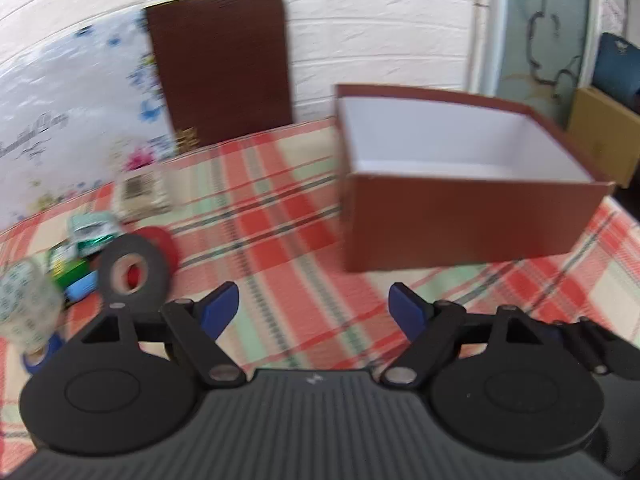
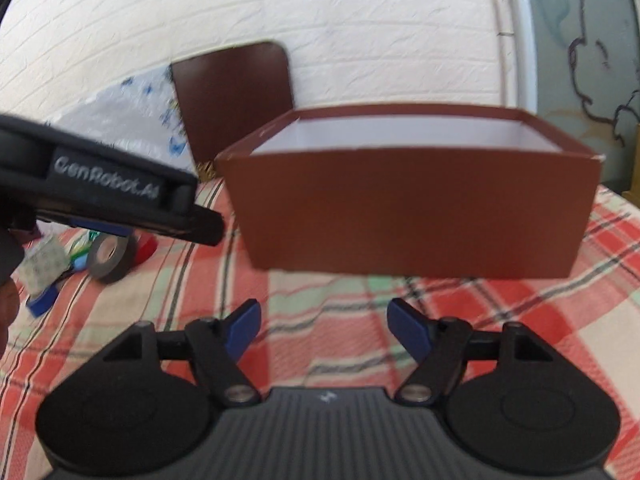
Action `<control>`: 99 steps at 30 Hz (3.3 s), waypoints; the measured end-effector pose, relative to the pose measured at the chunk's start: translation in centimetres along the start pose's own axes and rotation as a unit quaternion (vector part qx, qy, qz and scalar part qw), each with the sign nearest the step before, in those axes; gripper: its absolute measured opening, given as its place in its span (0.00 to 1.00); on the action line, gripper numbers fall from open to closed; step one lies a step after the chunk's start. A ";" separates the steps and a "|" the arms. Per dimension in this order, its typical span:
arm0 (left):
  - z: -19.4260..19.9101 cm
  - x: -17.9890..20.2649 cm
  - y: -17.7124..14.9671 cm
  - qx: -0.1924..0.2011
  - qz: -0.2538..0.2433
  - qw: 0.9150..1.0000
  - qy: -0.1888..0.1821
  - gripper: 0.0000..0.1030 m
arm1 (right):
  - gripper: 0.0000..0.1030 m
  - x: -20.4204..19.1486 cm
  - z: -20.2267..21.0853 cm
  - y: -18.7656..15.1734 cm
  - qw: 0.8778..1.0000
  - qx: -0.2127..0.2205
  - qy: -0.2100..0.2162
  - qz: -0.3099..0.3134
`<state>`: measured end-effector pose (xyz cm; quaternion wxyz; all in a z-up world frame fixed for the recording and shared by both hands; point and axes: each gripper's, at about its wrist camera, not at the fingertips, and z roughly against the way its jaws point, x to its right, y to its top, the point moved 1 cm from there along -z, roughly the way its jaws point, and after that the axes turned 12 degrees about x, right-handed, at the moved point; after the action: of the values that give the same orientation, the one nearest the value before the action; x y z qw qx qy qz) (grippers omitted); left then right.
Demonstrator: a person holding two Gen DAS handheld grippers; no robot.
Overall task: Organize objects
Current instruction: 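Move the left tool back over the table toward the tape rolls, then grasp the black tape roll with the left tool, then carry the black tape into the brown box and open the left tool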
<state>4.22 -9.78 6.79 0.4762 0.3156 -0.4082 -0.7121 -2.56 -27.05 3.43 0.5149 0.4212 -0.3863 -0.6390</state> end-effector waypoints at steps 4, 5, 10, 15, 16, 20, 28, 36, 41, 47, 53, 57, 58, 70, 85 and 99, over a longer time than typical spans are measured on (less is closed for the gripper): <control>-0.4 -2.8 -1.7 -0.016 0.008 0.999 0.039 0.81 | 0.67 -2.3 -0.4 -1.3 0.999 -0.041 0.007 0.011; -0.4 -3.3 -2.1 -0.020 0.011 0.999 0.045 0.81 | 0.67 -2.6 -0.3 -1.4 0.999 -0.039 0.004 0.019; -1.0 -5.1 -4.2 -0.037 0.019 0.997 0.067 0.81 | 0.68 -3.5 0.0 -1.0 0.998 -0.047 0.001 0.040; -1.8 -6.6 -5.7 -0.050 0.026 0.995 0.085 0.81 | 0.69 -5.7 -0.8 -1.3 0.996 -0.051 0.017 0.078; -1.9 -7.0 -6.0 -0.053 0.030 0.994 0.088 0.81 | 0.69 -6.4 -1.1 -1.4 0.995 -0.053 0.027 0.083; -2.1 -8.3 -6.6 -0.048 0.045 0.993 0.095 0.90 | 0.69 -7.9 -2.1 -1.8 0.993 -0.047 0.040 0.104; -2.1 -10.5 -7.6 -0.017 0.046 0.995 0.092 0.97 | 0.70 -7.4 -2.0 -1.9 0.994 -0.044 0.048 0.093; 1.5 -18.0 -10.4 0.053 0.146 0.980 0.126 0.96 | 0.70 -9.4 -3.2 -1.2 0.987 -0.050 0.096 0.121; 2.0 -19.0 -10.7 0.086 0.193 0.970 0.123 0.96 | 0.80 -13.7 -5.8 0.3 0.978 -0.004 0.139 0.153; 1.7 -19.3 -11.0 0.091 0.207 0.966 0.124 0.96 | 0.89 -19.7 -9.0 0.0 0.949 0.031 0.182 0.255; 1.5 -19.4 -11.0 0.090 0.207 0.966 0.127 0.95 | 0.77 -22.7 -11.9 -0.1 0.941 0.020 0.206 0.267; 1.4 -19.3 -10.9 0.086 0.196 0.968 0.131 0.95 | 0.62 -21.8 -11.0 -0.4 0.949 -0.001 0.204 0.242; 1.4 -19.3 -11.0 0.086 0.196 0.968 0.130 0.96 | 0.47 -21.2 -10.4 -0.6 0.949 -0.010 0.208 0.236; 2.5 -21.6 -8.1 0.095 0.387 0.915 0.066 0.97 | 0.22 -10.3 -1.6 -2.1 0.973 -0.034 0.158 0.168; -0.4 -16.6 -7.1 -0.058 0.187 0.980 0.018 0.66 | 0.78 -17.9 -3.8 -2.0 0.940 -0.056 0.259 0.216; 1.4 -8.8 2.4 0.070 0.156 0.980 -0.106 0.32 | 0.78 -15.0 -0.3 1.8 0.955 0.105 0.164 0.223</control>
<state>7.06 -1.69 10.05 0.5120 0.2029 -0.5494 -0.6284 0.03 -12.61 7.08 0.6530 0.4753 -0.4456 -0.3862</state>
